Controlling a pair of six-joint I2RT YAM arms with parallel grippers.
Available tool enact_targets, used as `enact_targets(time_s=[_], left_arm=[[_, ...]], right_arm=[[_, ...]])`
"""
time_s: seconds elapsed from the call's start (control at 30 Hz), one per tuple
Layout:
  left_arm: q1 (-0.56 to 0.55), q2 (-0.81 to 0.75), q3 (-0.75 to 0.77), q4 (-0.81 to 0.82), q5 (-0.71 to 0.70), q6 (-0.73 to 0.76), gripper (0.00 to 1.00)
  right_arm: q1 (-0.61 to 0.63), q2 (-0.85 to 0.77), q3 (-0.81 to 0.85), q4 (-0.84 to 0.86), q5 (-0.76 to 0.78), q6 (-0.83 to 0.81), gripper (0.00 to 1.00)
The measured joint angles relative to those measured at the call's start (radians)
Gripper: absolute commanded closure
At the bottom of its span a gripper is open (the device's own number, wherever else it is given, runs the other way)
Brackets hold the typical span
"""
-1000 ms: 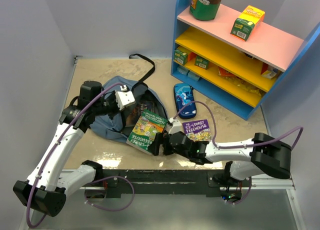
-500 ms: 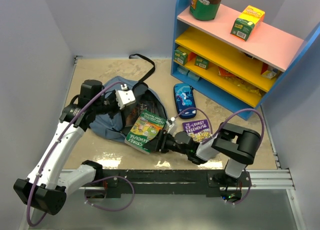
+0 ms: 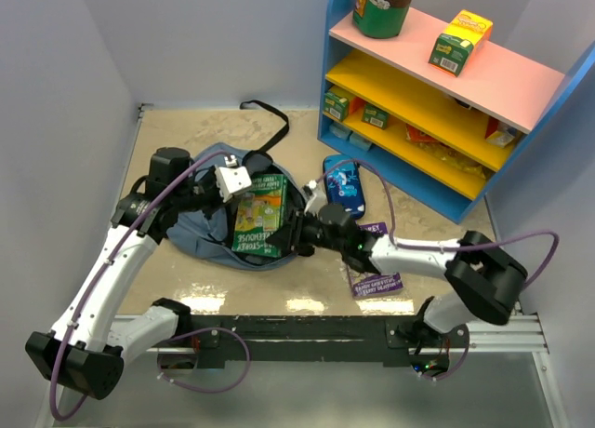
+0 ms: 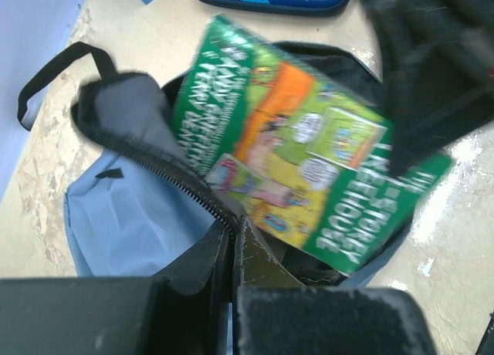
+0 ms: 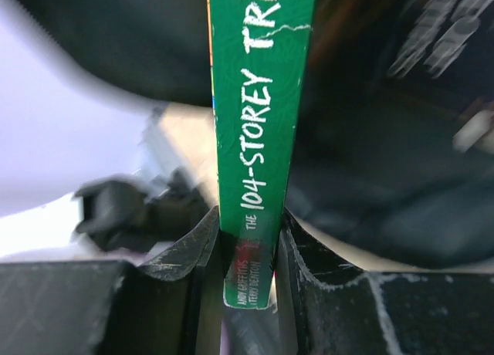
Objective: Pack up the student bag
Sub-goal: Place the book in the student bag.
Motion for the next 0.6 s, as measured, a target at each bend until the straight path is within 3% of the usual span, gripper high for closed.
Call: enact_targets(time_s=[0.27,0.6], left_arm=[[0.0,-0.017,0.0,0.0,-0.003,0.0,1.0],[0.0,-0.039,0.0,-0.013,0.0,0.002,1.0]], right_arm=[[-0.173,0.289,0.243,-0.251,-0.169,-0.121,1.0],[-0.17,0.324,0.312,-0.353,-0.291,-0.182,1.0]])
